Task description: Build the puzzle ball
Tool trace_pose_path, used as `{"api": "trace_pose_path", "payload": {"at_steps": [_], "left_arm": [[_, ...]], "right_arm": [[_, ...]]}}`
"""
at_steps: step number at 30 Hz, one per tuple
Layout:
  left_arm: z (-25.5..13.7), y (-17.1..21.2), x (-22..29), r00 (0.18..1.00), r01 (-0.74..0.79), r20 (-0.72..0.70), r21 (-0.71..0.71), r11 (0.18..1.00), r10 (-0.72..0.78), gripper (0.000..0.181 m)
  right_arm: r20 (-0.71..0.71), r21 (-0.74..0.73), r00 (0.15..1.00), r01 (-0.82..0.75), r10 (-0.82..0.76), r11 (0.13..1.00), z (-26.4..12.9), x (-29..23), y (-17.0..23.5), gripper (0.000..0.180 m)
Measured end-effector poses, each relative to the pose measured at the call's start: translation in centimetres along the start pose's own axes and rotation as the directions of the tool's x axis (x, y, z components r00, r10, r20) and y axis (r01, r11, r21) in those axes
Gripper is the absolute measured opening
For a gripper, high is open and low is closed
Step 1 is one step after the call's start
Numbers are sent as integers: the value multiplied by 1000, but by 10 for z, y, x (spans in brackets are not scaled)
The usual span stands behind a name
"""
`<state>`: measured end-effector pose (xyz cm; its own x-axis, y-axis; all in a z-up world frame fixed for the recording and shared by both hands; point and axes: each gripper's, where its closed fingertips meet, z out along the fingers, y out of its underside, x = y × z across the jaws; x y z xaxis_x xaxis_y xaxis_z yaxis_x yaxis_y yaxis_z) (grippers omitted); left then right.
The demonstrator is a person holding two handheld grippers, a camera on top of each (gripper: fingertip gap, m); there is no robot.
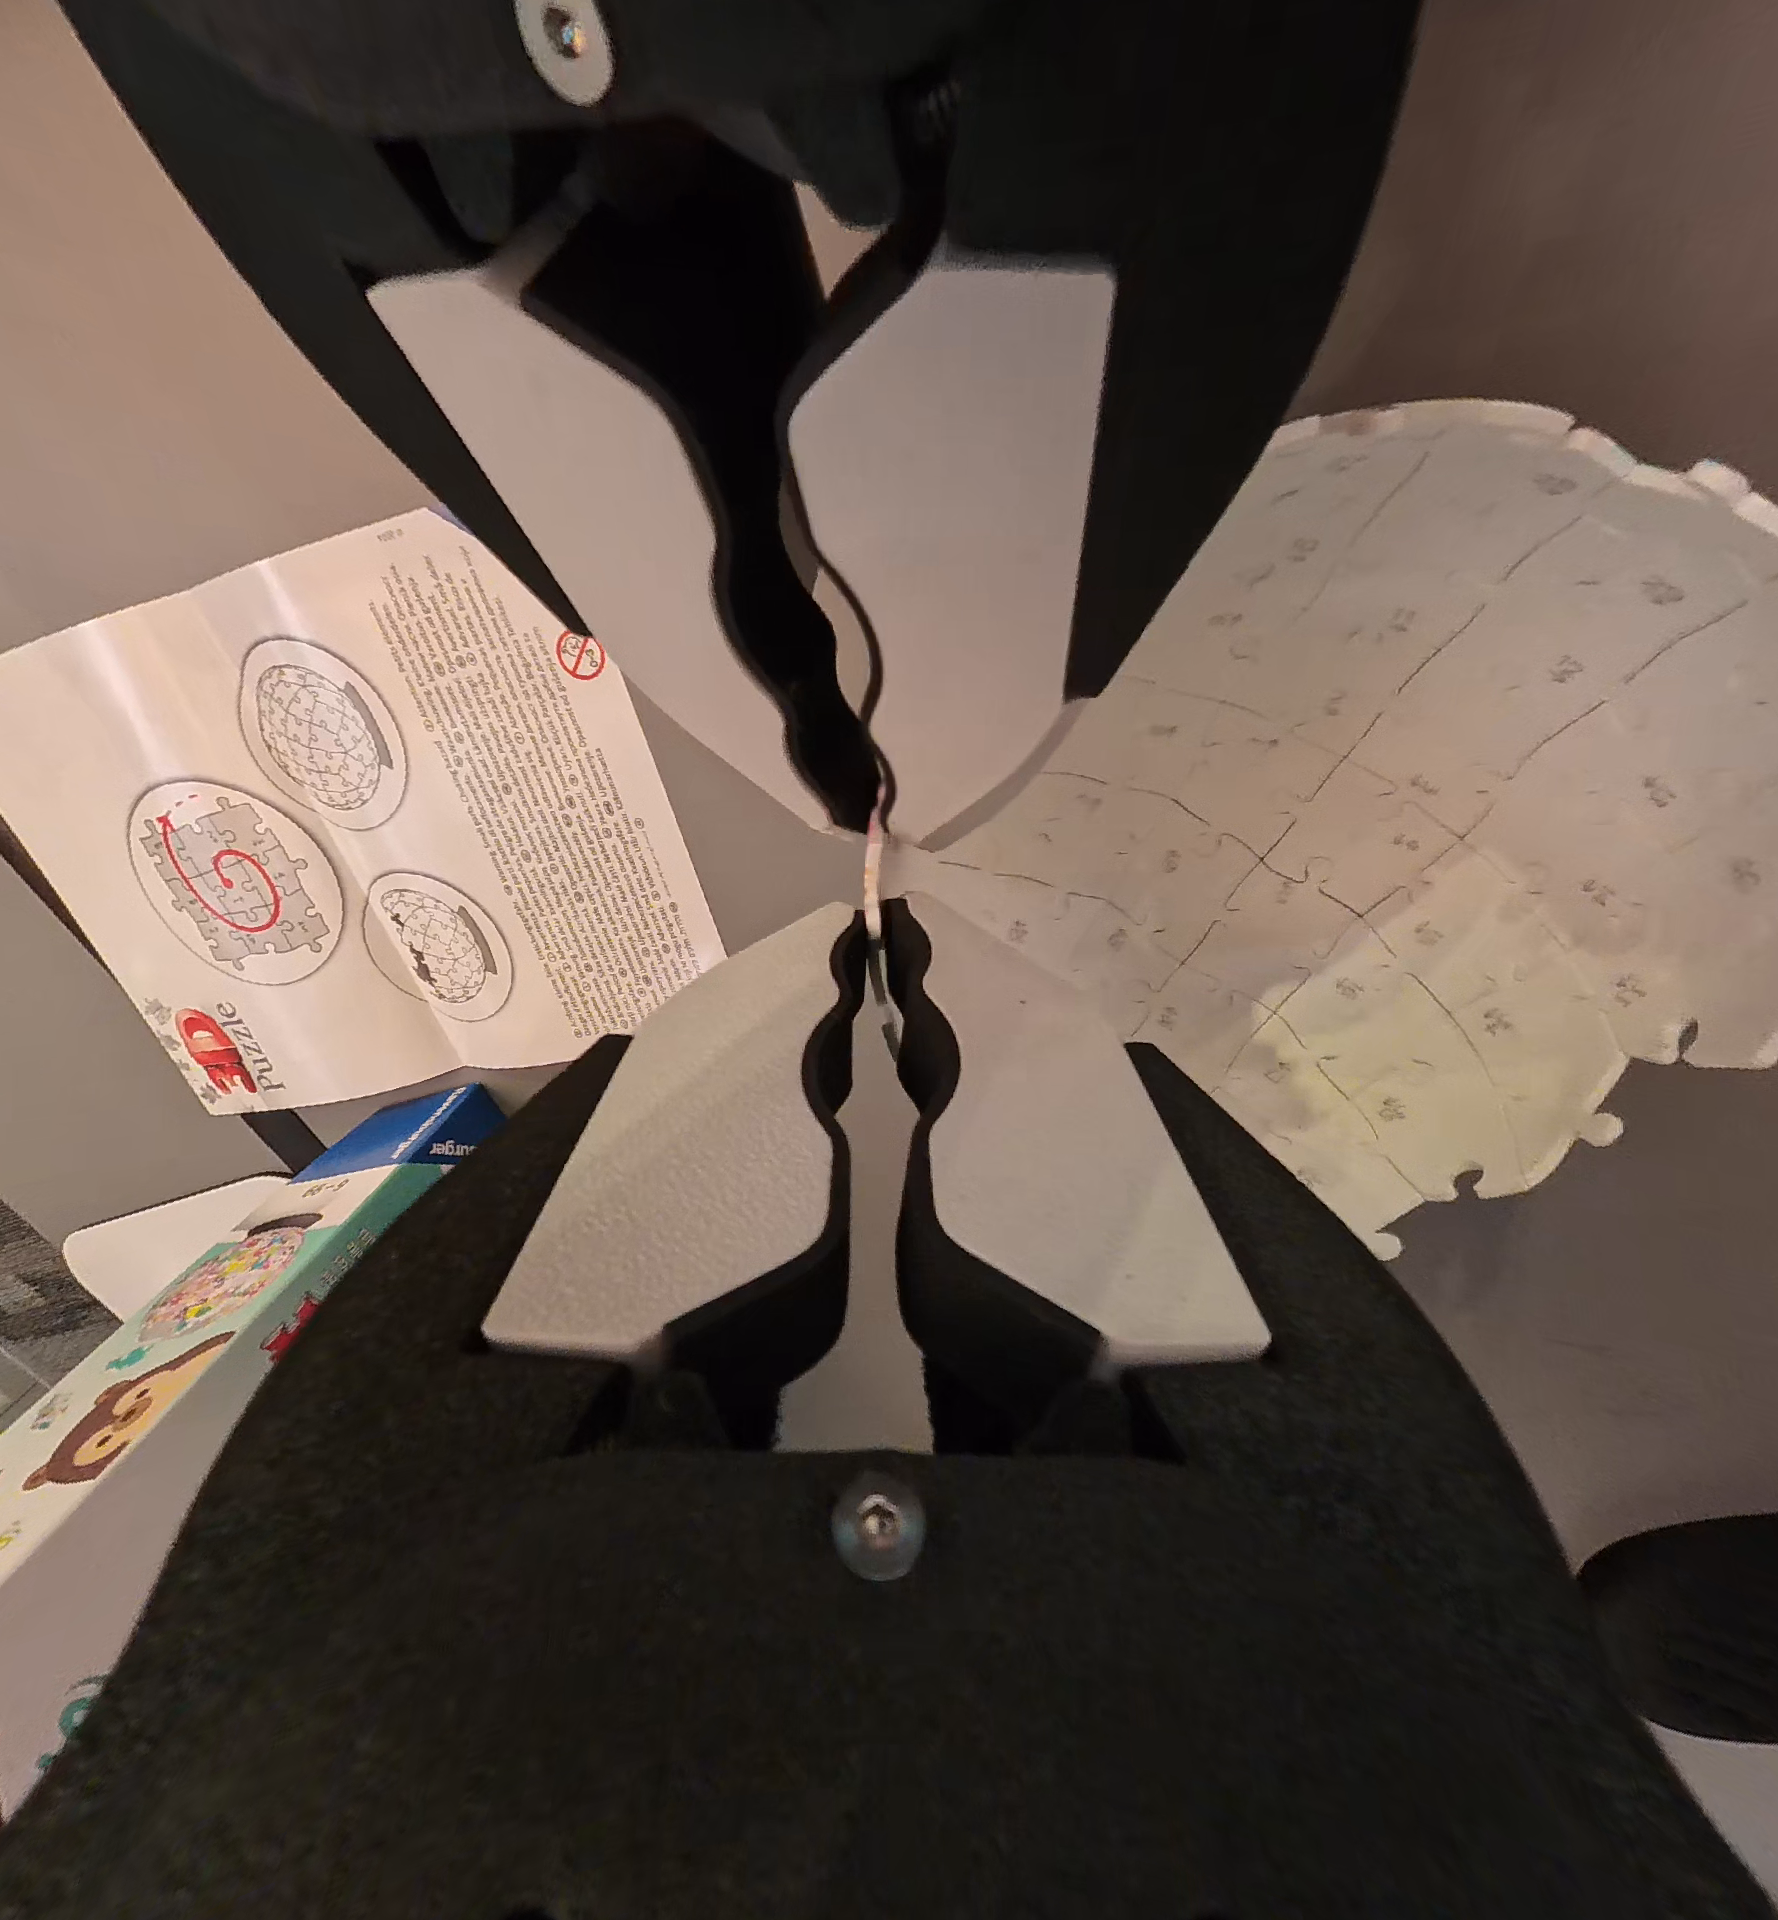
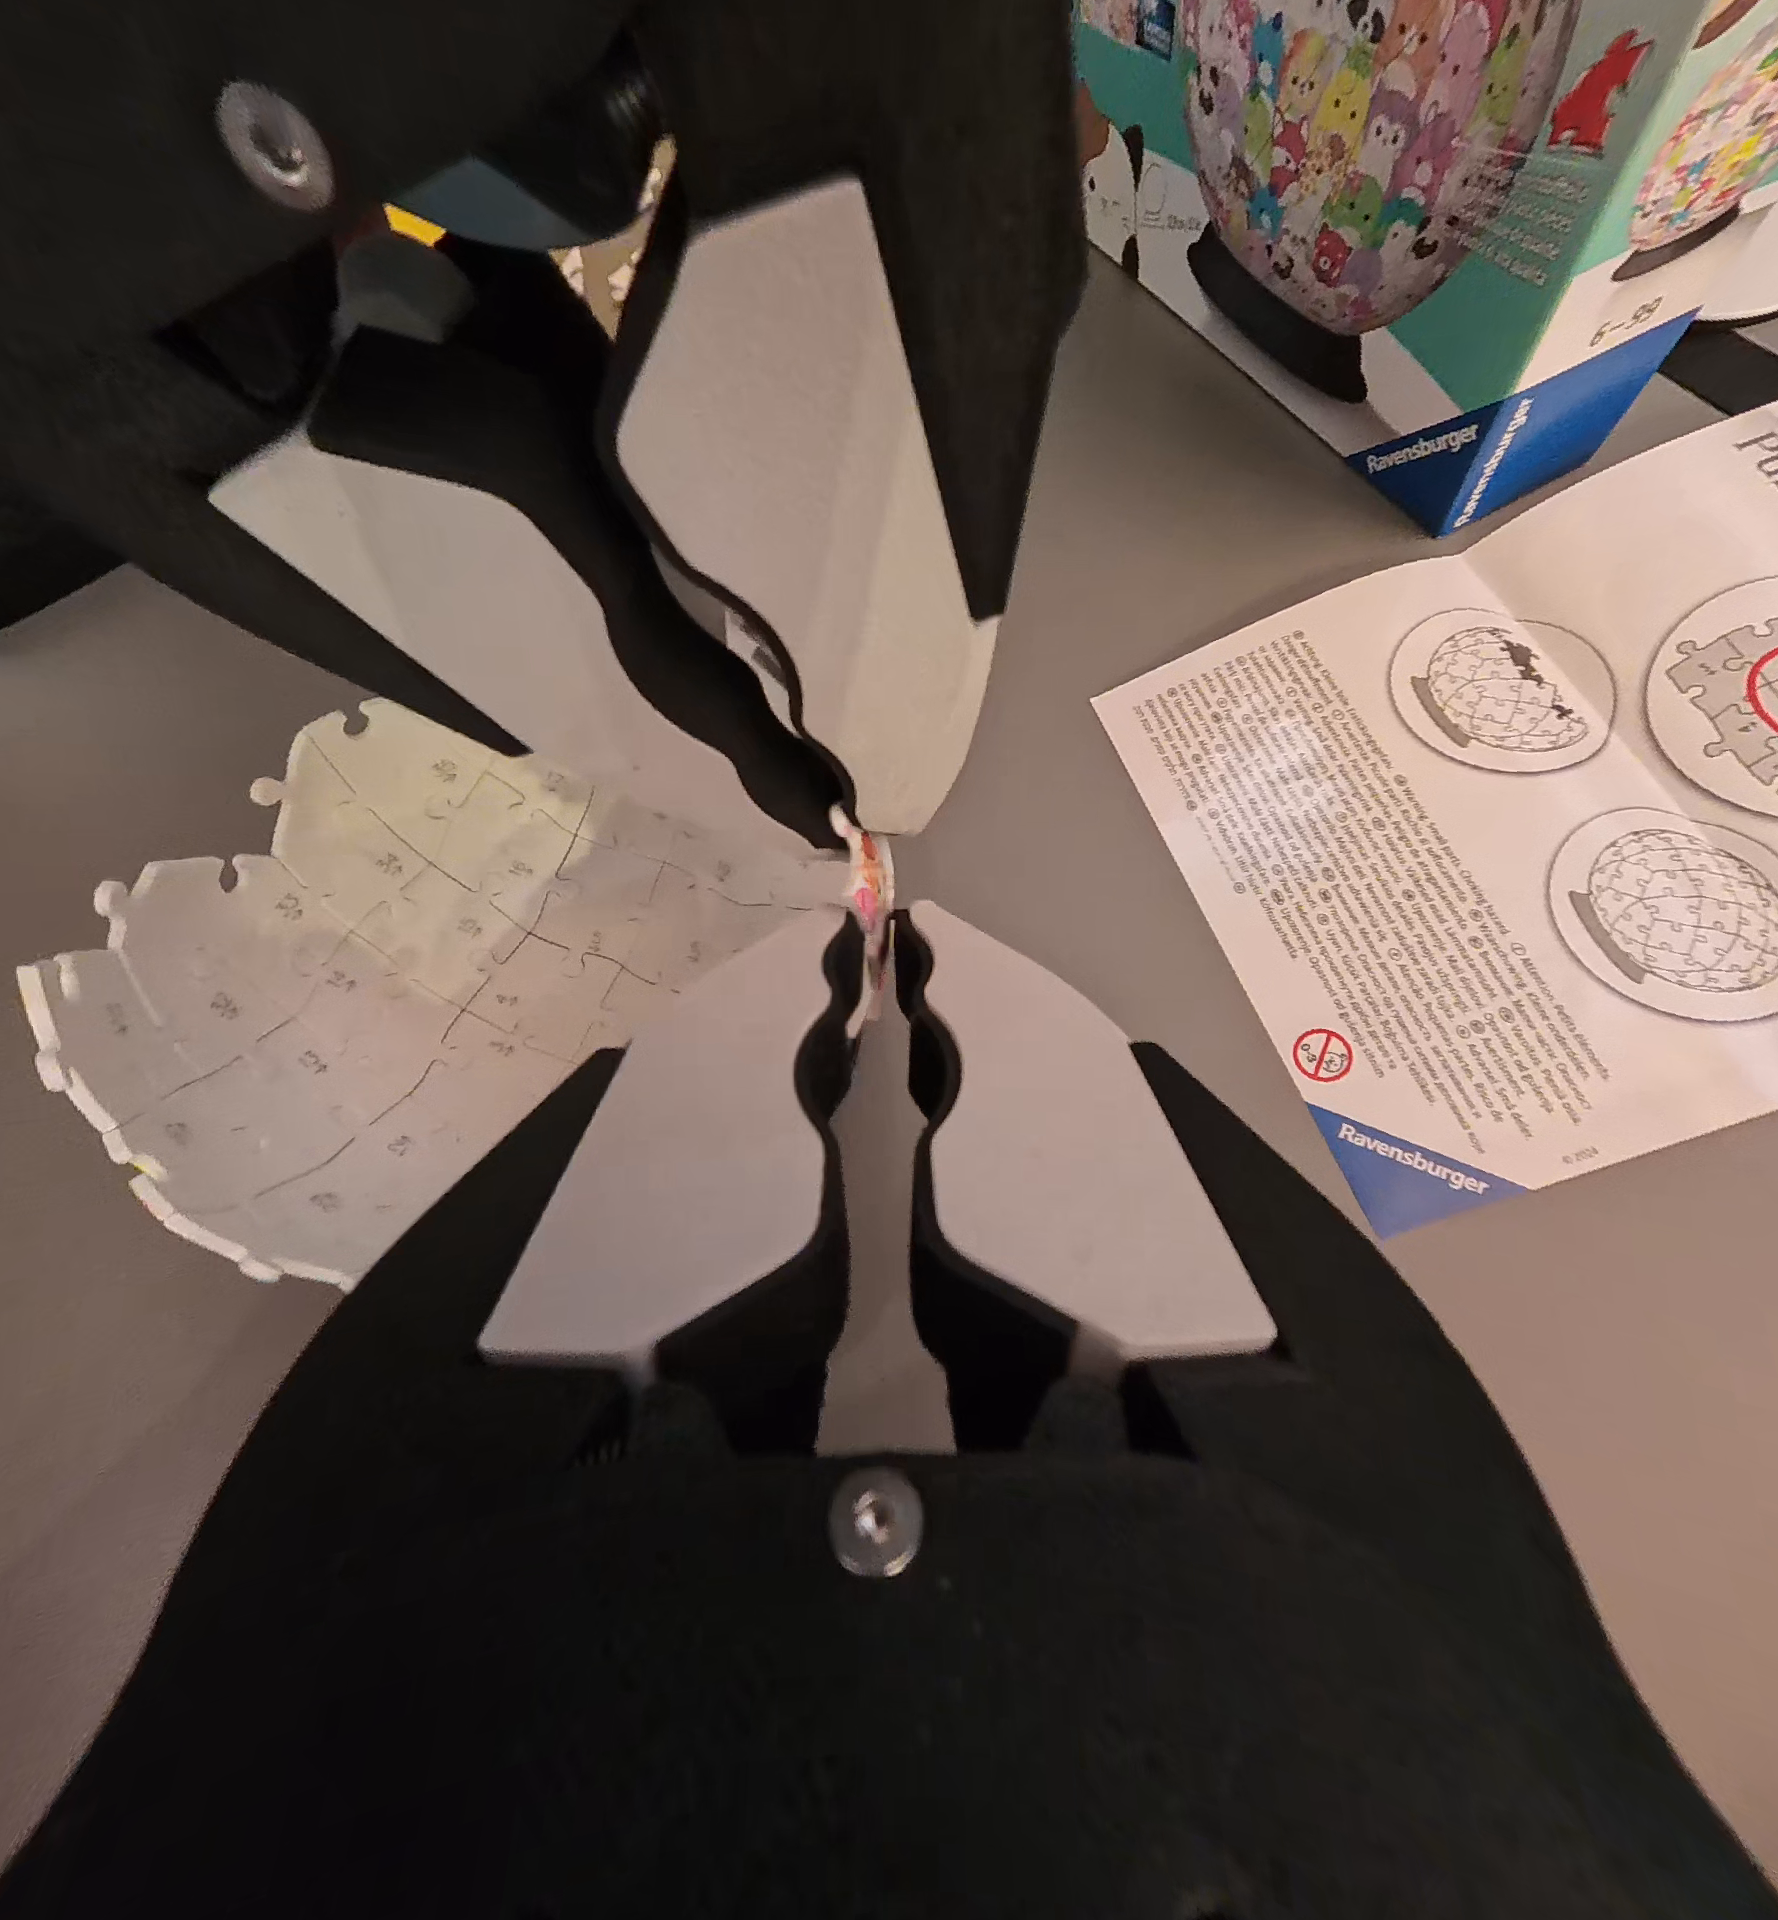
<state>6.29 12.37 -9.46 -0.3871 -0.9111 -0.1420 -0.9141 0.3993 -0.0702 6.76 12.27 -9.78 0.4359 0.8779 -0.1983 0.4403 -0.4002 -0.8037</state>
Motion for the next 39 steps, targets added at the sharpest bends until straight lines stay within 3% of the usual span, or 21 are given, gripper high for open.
{"api": "trace_pose_path", "payload": {"at_steps": [15,24,29,39], "left_arm": [[0,-2,-1,1000,-5,21,8,1000,5,5],[-1,-2,-1,1000,-12,21,4,1000,12,2],[0,-2,-1,1000,-10,21,12,1000,10,2],[-1,-1,-1,1000,-9,18,-1,1000,9,3]], "right_arm": [[-36,-22,999,-21,20,1000,-2,1,1,4],[0,28,1000,-8,8,1000,-7,4,0,16],[58,82,998,-16,11,996,-15,2,0,13],[54,58,999,0,-3,998,-9,1,2,11]]}}
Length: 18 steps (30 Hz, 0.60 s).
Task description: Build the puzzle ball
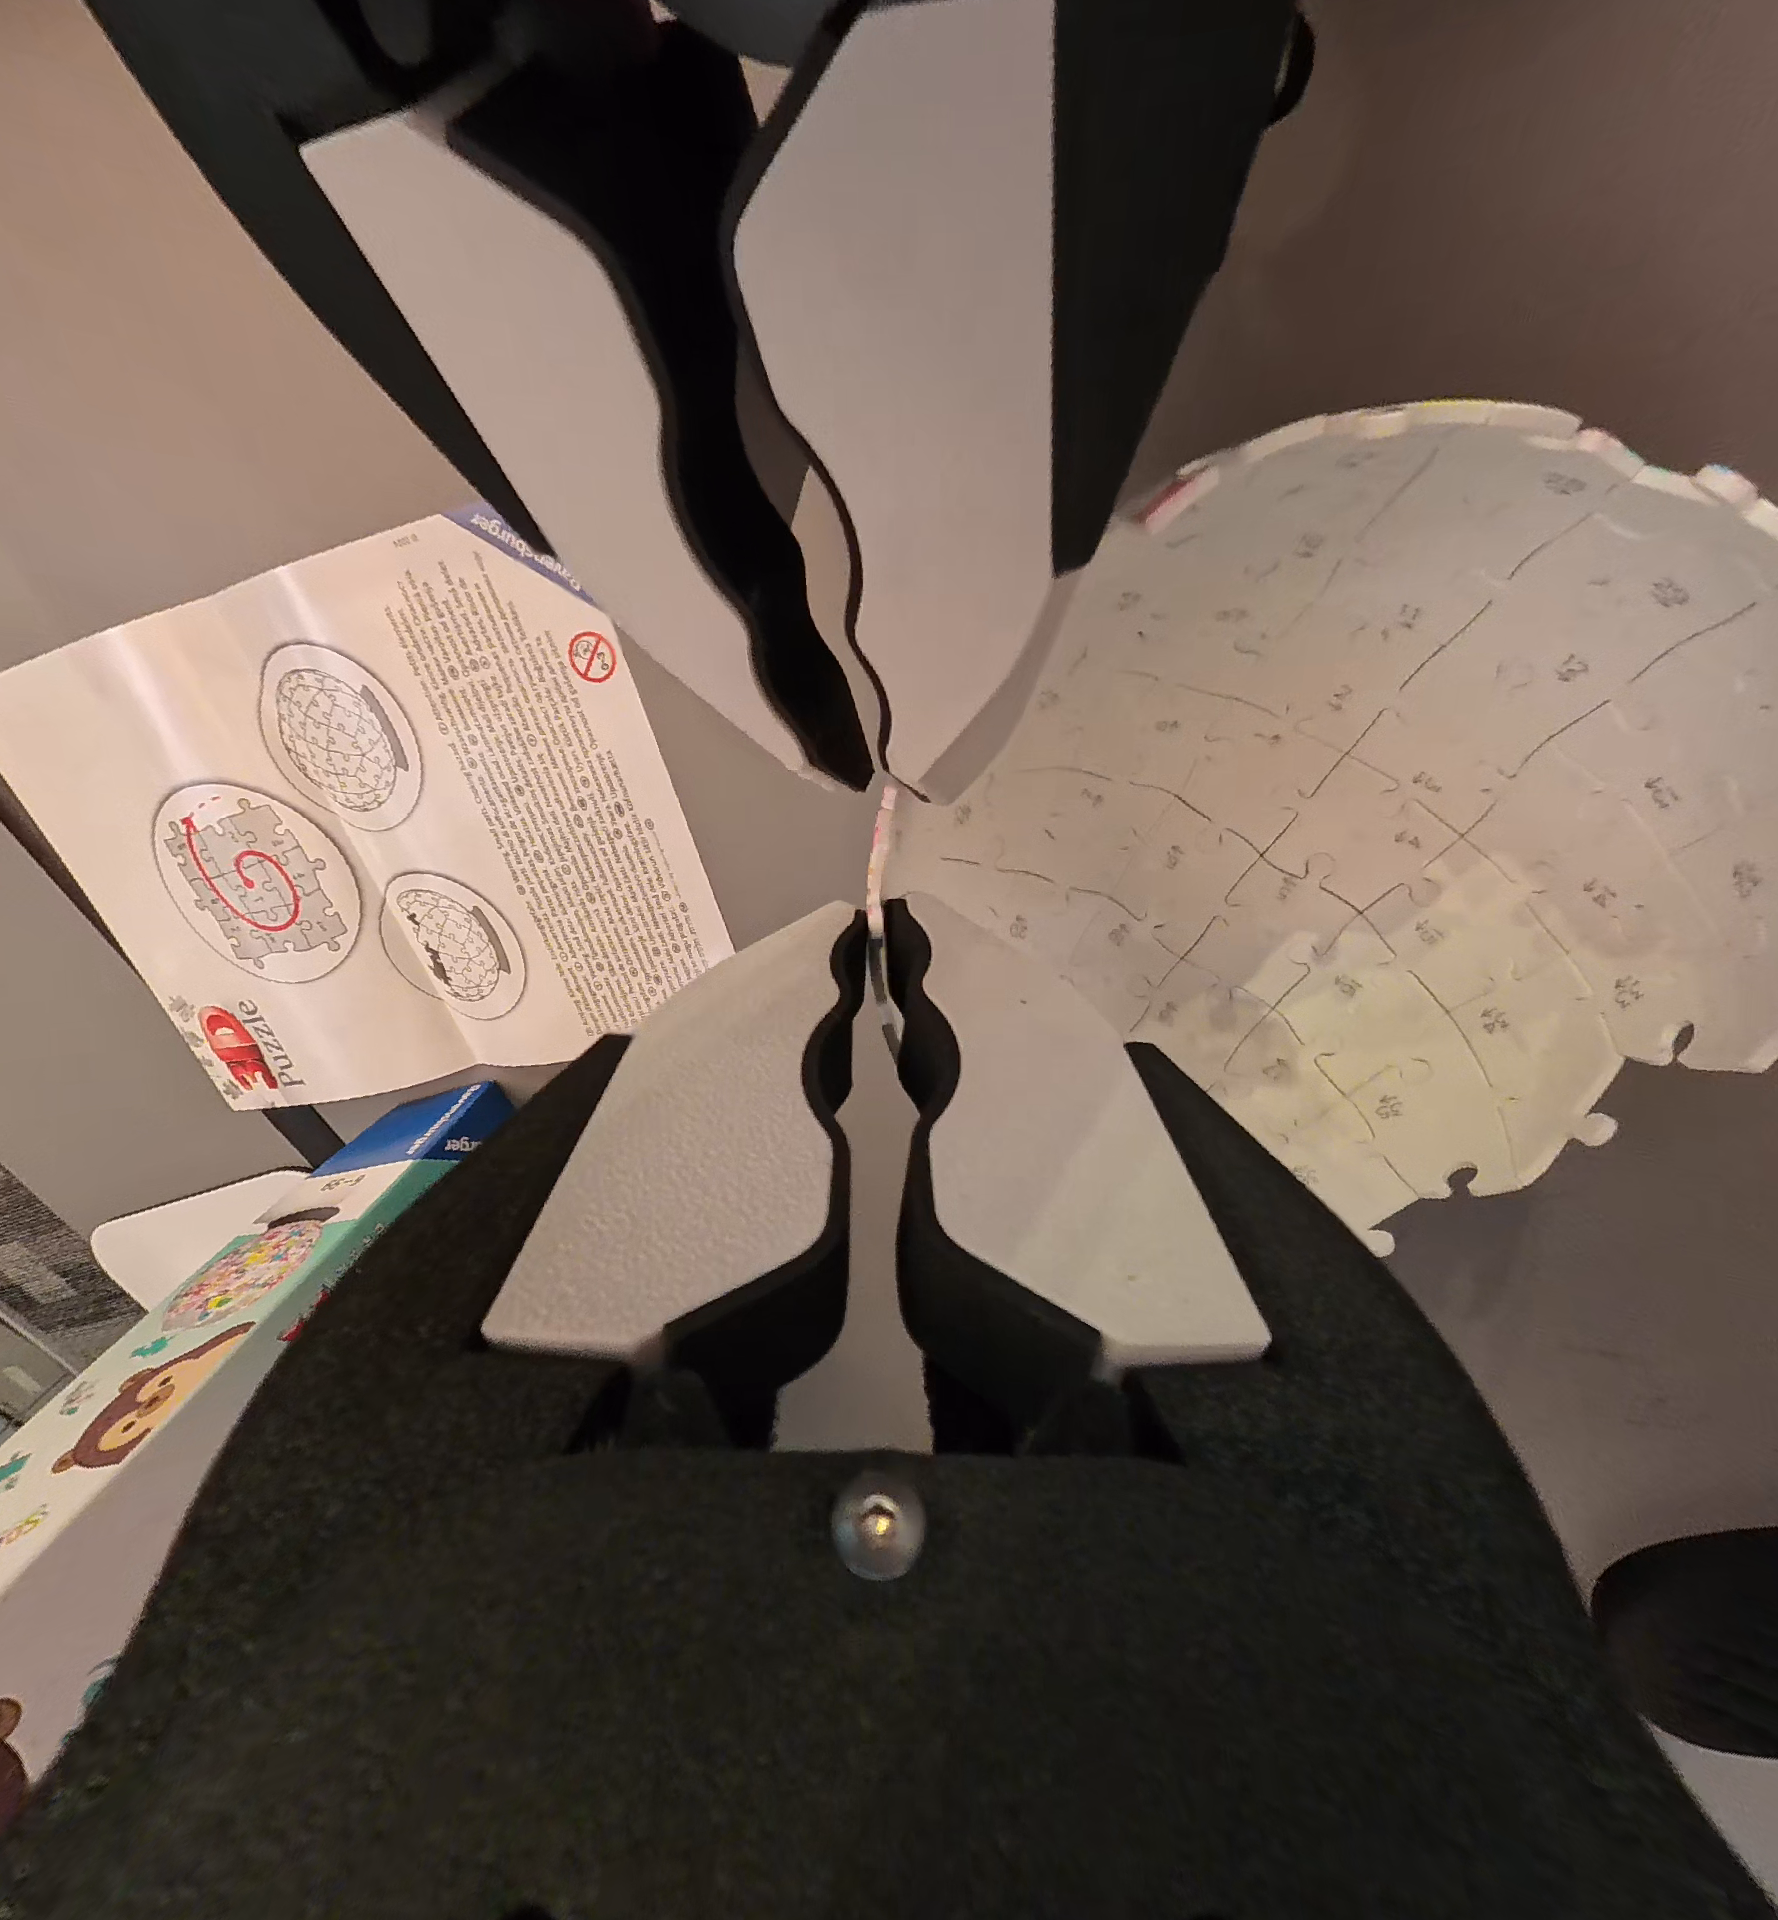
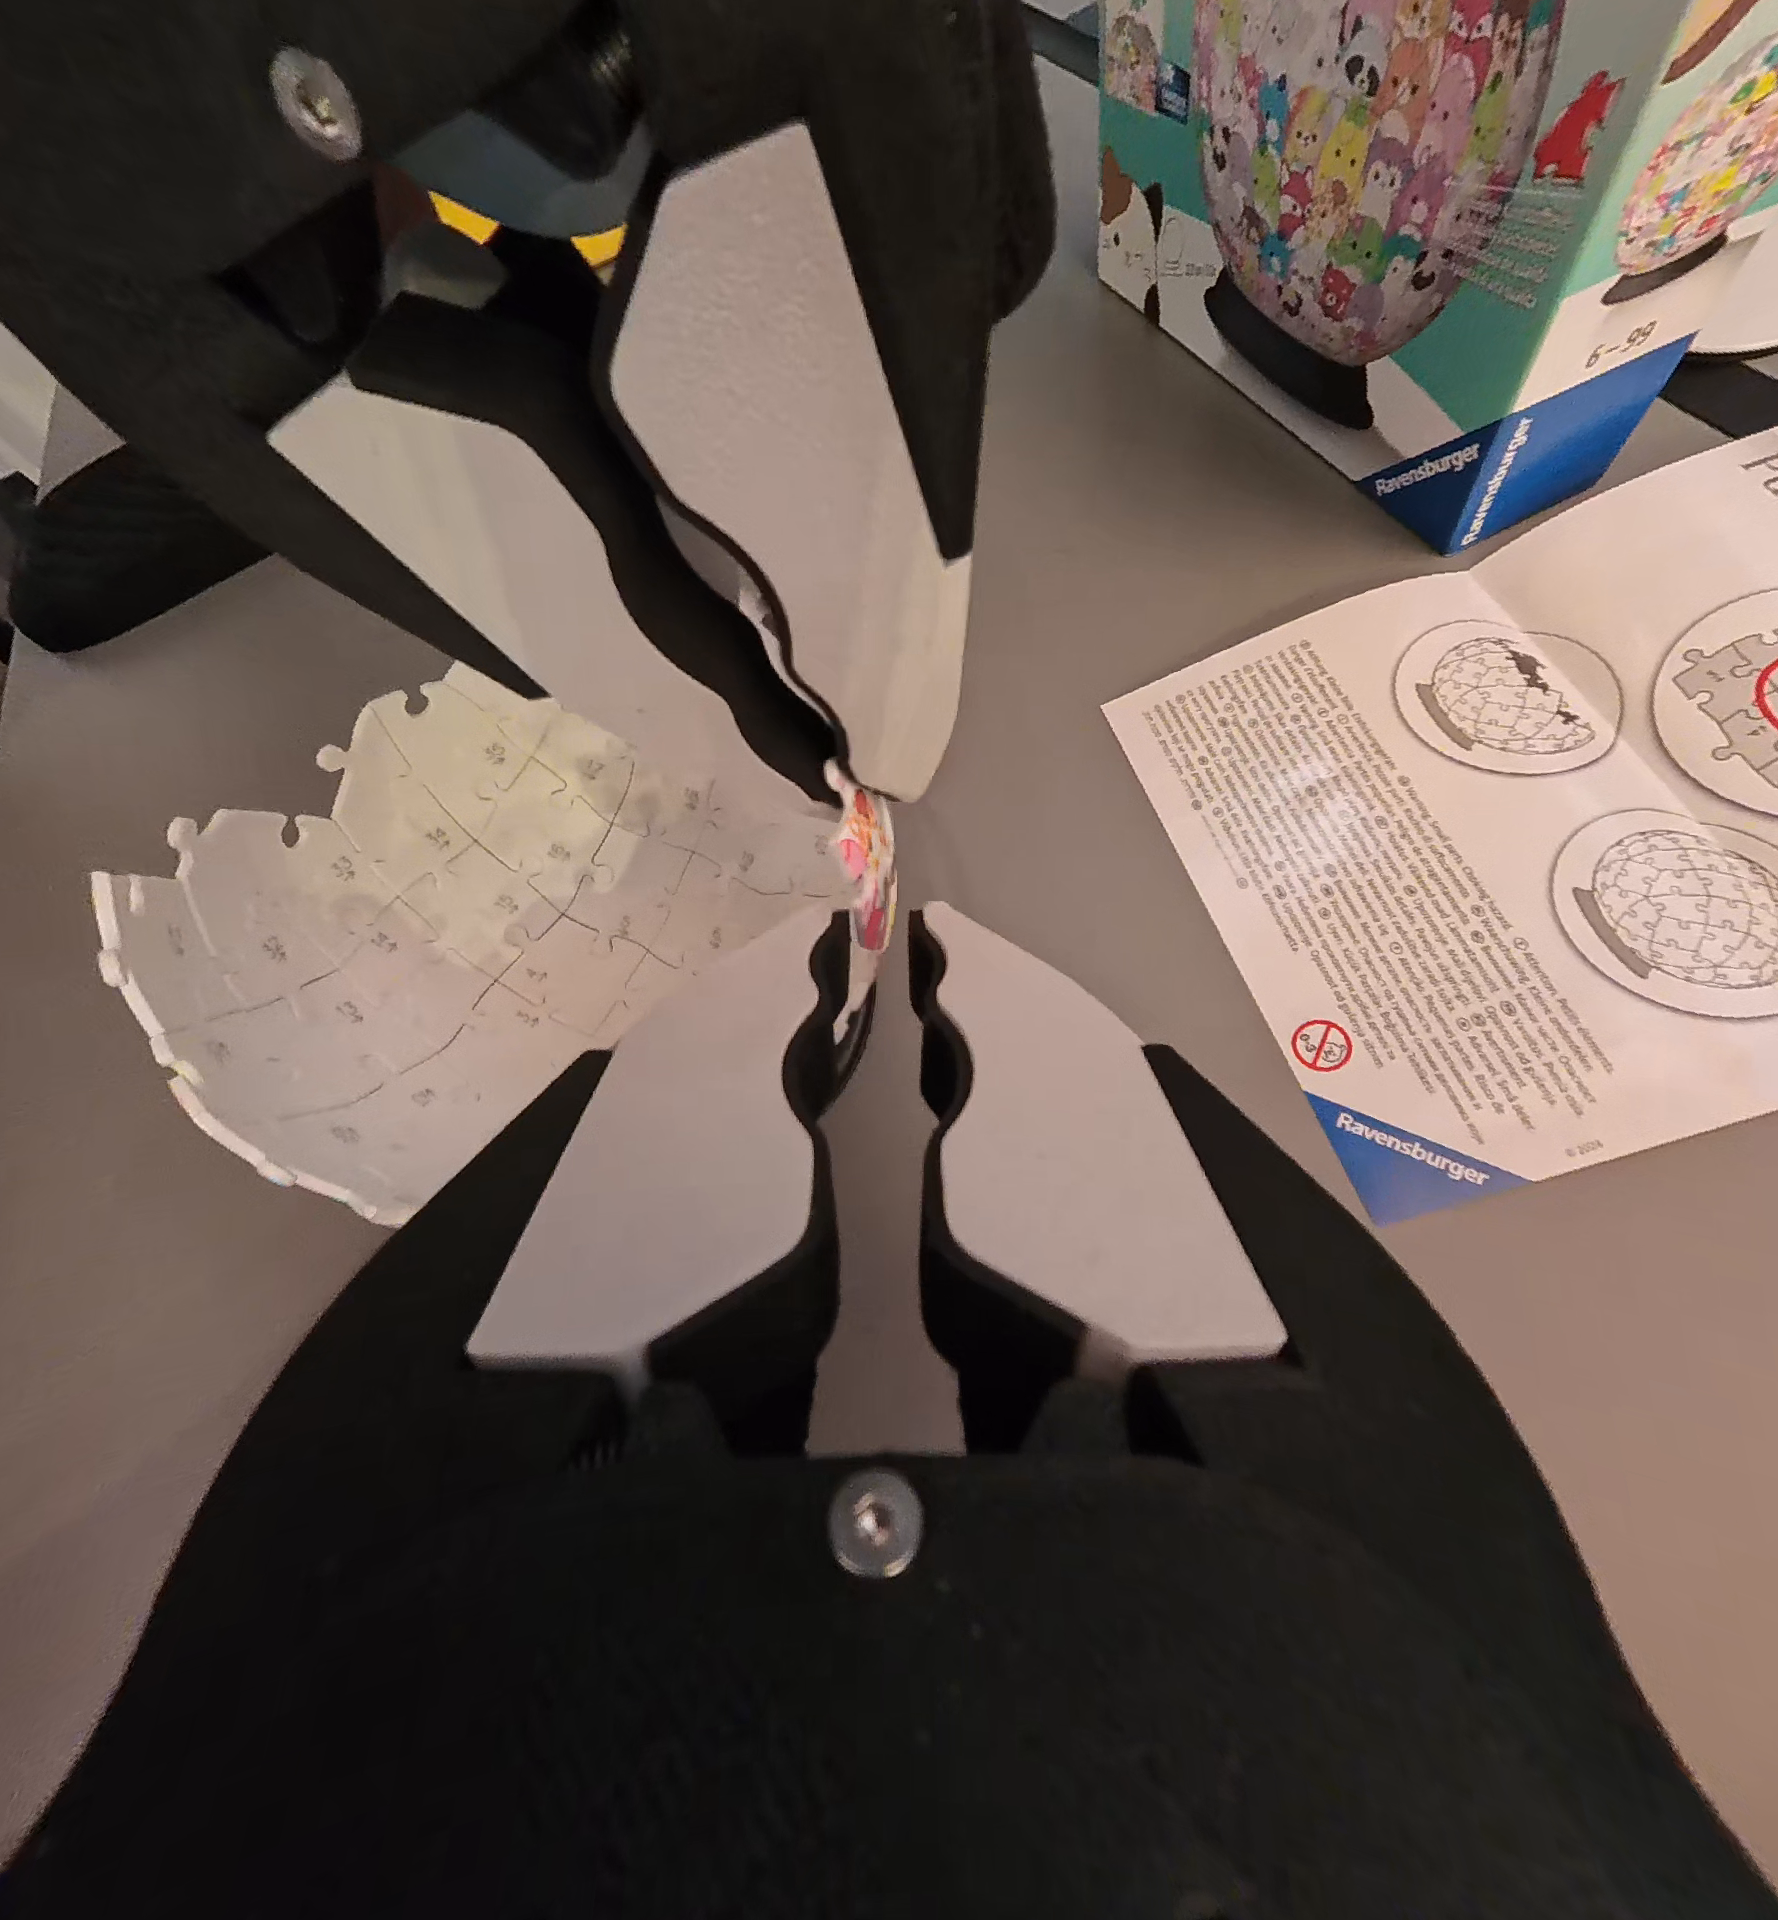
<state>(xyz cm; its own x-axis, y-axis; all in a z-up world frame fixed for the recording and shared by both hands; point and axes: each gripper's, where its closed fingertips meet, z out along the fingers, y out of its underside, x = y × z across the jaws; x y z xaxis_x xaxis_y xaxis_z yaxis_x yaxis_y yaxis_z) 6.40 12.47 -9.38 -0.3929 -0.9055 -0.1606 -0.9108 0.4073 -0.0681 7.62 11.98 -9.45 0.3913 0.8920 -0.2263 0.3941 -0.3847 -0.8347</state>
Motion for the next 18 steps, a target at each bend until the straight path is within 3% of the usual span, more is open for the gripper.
{"api": "trace_pose_path", "payload": {"at_steps": [8,12,15,18], "left_arm": [[-16,-10,-4,999,41,16,83,996,-43,33],[-55,-20,-14,989,115,61,282,952,-138,32],[-101,-31,-26,956,156,127,538,828,-263,27],[-158,-35,-28,915,173,82,806,566,-396,25]], "right_arm": [[-2,33,1000,-5,5,999,-2,-2,-5,16],[-73,101,995,73,-65,992,-15,-2,-22,28],[-109,49,979,181,-175,982,-21,-6,-30,38],[-76,-42,978,193,-196,980,-16,-7,-29,39]]}}
